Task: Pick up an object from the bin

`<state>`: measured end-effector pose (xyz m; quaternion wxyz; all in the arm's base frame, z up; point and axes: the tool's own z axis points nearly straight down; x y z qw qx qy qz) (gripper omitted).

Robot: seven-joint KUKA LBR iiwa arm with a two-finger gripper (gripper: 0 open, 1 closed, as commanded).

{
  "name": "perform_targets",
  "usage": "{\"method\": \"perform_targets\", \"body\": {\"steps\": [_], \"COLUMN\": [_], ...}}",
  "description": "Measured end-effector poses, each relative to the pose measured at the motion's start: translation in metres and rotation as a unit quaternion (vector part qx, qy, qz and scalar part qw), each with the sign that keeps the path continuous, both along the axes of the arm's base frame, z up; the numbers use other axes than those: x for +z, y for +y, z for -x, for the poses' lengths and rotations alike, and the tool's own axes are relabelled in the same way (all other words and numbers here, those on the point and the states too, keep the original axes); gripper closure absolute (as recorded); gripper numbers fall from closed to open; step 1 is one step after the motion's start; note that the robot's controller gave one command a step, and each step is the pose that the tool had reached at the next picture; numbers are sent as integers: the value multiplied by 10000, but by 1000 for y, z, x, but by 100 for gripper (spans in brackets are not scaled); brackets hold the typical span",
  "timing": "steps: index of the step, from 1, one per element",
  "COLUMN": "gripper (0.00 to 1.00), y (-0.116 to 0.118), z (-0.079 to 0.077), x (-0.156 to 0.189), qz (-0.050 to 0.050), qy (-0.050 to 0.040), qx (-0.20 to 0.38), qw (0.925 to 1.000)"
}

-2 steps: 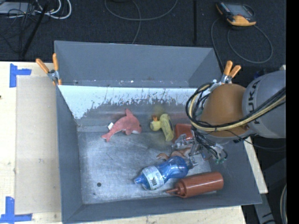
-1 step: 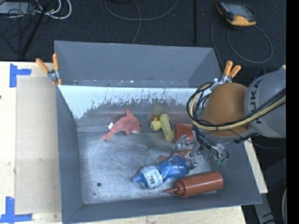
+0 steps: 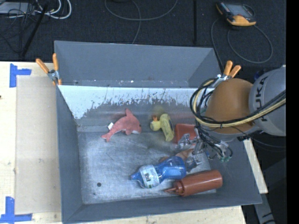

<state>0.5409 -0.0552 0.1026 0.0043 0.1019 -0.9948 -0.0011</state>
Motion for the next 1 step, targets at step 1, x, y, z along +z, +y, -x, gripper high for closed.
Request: {"method": "perform_targets", "body": {"steps": [1], "gripper": [100], "y": [0], "z": [-1], "x": [22], "qz": [5], "qy": [-13], "qx": [-4], "qw": [10000]}}
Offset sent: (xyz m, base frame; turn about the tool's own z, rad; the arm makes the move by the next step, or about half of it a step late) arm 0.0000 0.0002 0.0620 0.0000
